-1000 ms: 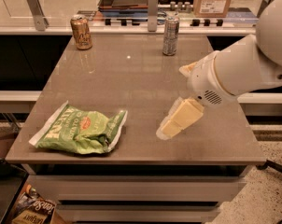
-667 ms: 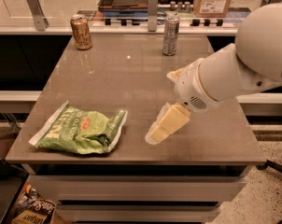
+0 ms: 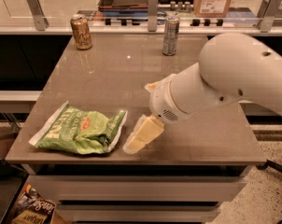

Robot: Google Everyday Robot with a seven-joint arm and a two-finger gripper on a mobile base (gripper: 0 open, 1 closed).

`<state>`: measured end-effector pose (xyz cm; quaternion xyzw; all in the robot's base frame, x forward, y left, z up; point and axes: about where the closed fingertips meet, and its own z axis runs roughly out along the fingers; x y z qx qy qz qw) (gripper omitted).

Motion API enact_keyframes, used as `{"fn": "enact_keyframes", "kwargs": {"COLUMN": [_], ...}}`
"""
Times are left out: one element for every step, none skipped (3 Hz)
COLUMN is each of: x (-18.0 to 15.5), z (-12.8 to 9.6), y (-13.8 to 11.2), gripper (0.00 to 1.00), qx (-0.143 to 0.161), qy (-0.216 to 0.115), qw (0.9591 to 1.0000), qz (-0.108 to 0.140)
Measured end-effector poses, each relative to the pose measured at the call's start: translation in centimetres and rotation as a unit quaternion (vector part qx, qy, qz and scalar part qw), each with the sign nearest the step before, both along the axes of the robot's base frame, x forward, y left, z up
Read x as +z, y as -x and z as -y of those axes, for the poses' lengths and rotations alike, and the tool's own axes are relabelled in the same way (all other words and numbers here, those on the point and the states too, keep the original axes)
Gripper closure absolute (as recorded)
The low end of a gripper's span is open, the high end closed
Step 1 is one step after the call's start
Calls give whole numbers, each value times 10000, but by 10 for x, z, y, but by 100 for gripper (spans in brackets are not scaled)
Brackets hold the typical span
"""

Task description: Move green jalapeno chip bag near orange can

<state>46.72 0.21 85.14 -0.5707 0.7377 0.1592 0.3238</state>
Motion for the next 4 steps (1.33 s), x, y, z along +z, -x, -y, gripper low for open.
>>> {"fn": "enact_keyframes", "kwargs": {"x": [-19,-29,-22,-15], "z": [-24,-50,-71,-83], "y": [-2,3,11,16], "gripper": [0,0,0,0], "qx": [167,430,686,780], "qy": [-227,-526,-747,-887], "qw": [9996,9975,9947,9929], "qz": [-81,-174,-176,-165]}}
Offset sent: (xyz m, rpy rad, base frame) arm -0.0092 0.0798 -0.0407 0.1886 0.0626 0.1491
